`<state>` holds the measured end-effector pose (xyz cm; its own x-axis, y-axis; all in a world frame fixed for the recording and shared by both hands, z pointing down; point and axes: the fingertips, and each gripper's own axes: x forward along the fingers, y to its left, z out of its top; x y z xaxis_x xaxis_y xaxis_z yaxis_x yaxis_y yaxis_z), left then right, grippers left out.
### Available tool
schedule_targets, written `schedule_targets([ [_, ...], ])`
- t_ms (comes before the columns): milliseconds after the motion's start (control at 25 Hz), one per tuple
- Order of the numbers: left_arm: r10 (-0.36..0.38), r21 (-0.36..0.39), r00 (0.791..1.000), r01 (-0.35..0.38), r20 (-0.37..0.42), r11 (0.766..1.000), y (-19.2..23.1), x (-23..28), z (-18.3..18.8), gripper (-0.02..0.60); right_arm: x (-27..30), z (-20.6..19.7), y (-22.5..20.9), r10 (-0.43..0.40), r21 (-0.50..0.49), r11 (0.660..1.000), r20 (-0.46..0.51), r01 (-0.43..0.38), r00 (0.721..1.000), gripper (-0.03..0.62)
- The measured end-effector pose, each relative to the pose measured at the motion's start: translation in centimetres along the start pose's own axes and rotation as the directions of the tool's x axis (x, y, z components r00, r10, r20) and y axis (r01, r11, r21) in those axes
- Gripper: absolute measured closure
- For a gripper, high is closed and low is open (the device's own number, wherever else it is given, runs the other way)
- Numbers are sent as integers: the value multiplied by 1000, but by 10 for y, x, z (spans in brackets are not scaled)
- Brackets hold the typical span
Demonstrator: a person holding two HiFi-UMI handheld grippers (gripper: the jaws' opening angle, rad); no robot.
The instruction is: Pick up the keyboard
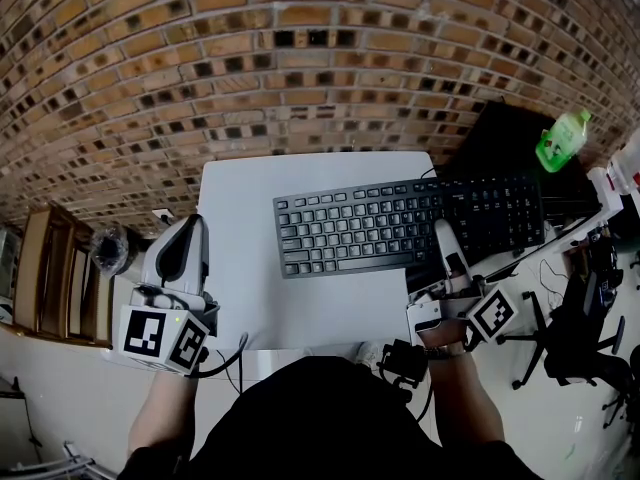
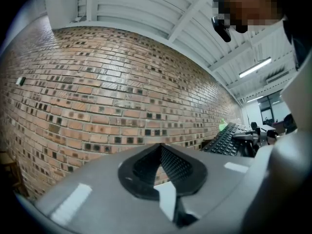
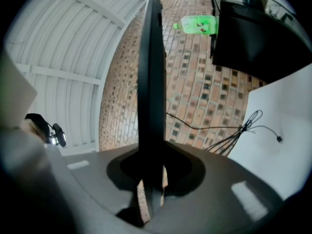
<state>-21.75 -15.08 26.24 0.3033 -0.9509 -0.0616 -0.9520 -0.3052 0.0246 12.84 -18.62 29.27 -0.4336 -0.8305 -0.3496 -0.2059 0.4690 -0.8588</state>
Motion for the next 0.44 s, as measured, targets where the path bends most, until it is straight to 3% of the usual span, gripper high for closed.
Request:
schedule_targets([
  [440,-7,6,1000,7,-3,1000,-3,1,-1,575,0,0,3,7,8,1000,3,-7,1000,530],
])
